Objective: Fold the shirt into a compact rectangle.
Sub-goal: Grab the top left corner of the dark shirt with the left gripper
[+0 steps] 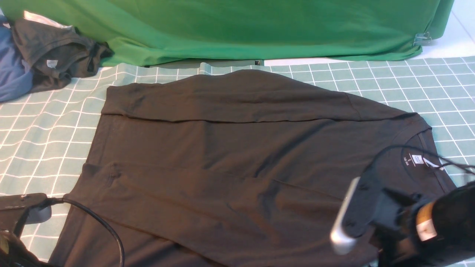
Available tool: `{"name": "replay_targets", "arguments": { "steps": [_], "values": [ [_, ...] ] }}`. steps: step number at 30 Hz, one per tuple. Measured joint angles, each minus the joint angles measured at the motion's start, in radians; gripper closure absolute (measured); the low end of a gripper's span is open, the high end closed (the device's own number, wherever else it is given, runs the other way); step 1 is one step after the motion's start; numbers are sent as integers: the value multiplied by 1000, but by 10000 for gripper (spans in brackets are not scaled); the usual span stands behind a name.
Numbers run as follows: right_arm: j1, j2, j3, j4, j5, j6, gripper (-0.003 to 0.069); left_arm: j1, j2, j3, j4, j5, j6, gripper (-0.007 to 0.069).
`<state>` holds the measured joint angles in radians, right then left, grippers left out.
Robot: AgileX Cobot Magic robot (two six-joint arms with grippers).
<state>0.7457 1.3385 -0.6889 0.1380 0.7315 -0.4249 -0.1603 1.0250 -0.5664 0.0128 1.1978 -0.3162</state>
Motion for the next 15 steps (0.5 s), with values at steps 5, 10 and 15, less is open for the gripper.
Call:
{"name": "replay_targets", "arguments": {
  "steps": [5,10,15],
  "values": [
    [27,118,0,-24,-117,9,80,0,0,1,0,-7,2,611],
    [27,221,-1,-45,-209,-2,85,0,0,1,3,-20,2,611],
    [30,253,-4,-50,-209,-2,340,0,0,1,8,-30,2,611]
  ]
}}
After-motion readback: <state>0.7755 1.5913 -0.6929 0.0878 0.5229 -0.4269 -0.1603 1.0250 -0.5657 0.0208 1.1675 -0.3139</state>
